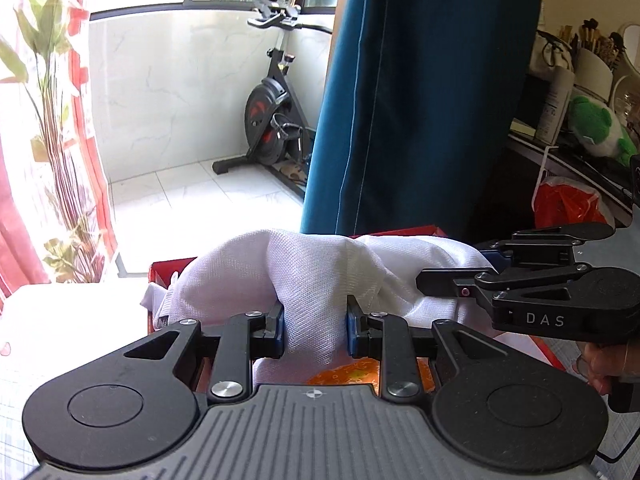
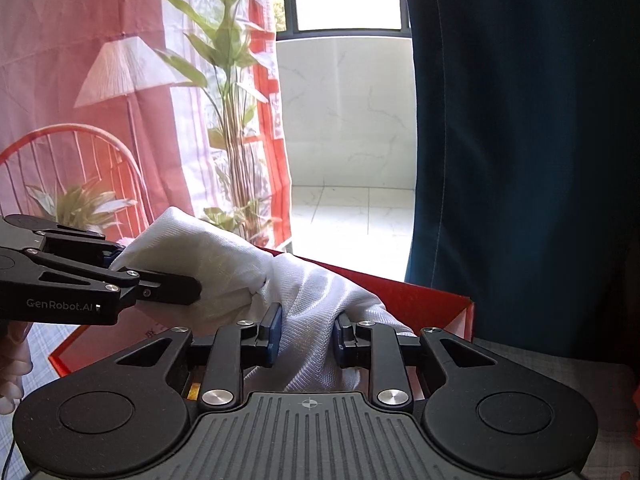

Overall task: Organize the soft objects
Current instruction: 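Lift the white cloth bag with both grippers over the red box, then lower the cloth bag into the box and open both grippers, then move both tools to the clear plastic bag of blue cotton pads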

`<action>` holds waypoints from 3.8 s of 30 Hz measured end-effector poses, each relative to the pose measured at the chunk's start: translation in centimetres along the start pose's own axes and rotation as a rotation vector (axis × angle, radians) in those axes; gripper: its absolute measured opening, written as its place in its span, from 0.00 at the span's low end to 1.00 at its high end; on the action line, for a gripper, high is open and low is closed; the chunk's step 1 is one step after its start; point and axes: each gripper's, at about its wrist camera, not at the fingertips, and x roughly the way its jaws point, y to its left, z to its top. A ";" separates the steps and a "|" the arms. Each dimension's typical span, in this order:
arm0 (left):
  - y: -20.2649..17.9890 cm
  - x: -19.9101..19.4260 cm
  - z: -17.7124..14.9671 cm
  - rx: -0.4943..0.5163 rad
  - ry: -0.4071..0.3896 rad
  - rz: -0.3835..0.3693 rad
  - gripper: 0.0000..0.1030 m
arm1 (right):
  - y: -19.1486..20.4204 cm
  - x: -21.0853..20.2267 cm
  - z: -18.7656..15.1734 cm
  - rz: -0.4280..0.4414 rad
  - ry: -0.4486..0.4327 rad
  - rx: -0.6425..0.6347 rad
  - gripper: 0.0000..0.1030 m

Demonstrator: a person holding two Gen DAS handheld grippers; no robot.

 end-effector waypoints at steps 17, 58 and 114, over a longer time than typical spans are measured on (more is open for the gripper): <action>1.8 2.6 -0.4 -0.016 0.095 -0.039 0.51 | 0.8 4.4 -0.7 -0.136 0.097 -0.129 0.27; -3.2 -13.8 -11.3 0.022 -0.085 0.083 0.57 | 9.2 -14.1 -10.2 0.016 -0.010 -0.063 0.35; -3.2 -10.3 -19.1 -0.086 0.131 -0.026 0.46 | 10.6 -11.6 -20.3 0.031 0.120 -0.012 0.36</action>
